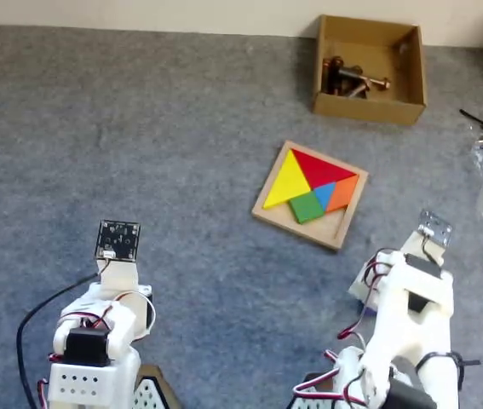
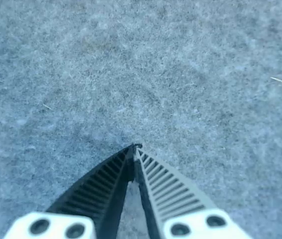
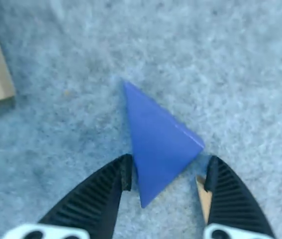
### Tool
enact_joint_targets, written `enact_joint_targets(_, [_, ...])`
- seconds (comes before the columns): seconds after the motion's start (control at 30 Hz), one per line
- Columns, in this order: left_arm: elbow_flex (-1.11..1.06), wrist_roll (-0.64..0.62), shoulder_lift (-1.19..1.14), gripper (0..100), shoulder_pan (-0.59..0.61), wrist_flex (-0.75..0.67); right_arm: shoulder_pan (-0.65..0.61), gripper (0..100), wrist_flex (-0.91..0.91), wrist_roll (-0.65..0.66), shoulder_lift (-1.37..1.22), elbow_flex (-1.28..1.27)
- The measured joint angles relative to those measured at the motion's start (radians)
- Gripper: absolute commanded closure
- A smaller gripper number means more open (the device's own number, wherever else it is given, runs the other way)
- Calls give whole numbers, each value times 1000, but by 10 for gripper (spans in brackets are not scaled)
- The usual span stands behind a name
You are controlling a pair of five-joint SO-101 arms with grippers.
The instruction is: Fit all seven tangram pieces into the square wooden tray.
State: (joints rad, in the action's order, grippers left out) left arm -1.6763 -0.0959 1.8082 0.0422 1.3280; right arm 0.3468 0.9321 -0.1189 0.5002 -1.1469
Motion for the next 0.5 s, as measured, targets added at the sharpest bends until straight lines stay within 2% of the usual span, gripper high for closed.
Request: enact_joint_targets(0.5, [0, 0, 0, 995, 0, 0, 2, 762, 3, 2, -9, 23])
